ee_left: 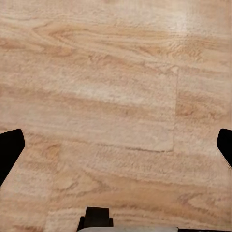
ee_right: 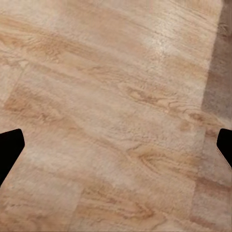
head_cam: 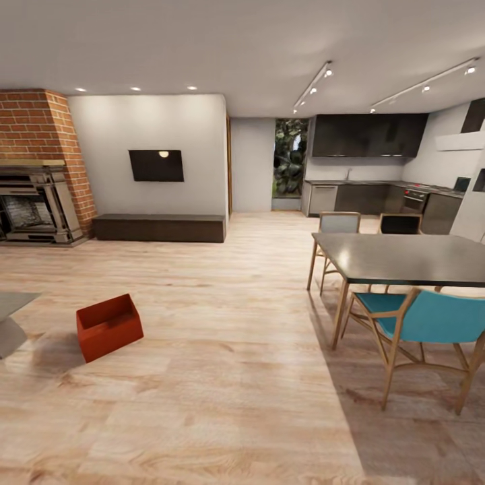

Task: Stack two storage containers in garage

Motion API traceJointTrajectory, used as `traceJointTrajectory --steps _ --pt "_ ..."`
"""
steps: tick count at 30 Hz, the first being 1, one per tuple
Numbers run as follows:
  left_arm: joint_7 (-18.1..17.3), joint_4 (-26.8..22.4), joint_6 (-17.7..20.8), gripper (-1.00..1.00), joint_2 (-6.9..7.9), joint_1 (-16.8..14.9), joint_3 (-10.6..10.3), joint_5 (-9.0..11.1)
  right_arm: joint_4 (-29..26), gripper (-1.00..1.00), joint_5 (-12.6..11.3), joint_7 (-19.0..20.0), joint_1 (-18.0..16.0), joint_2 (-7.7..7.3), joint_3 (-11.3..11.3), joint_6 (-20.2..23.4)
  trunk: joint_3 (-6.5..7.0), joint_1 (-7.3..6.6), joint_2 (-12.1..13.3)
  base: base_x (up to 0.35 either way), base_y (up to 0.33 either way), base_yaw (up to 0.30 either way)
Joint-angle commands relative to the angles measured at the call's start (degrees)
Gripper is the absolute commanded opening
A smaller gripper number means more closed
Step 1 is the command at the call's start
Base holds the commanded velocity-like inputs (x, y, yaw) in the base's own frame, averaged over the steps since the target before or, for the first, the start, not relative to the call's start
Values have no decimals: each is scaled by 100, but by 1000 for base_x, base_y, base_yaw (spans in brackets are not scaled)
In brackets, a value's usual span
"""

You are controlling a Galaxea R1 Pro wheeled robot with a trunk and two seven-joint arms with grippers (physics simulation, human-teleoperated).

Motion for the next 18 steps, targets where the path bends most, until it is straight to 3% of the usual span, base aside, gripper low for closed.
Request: traceJointTrajectory --steps 1,18 --pt "-45 -7 0 100 1 2 3 60 2 100 8 -6 -4 -6 19 -12 -5 4 -2 329 0 0" --pt "-45 -5 0 100 1 2 3 60 2 100 7 -6 -2 -5 19 -12 -5 4 -2 329 0 0"
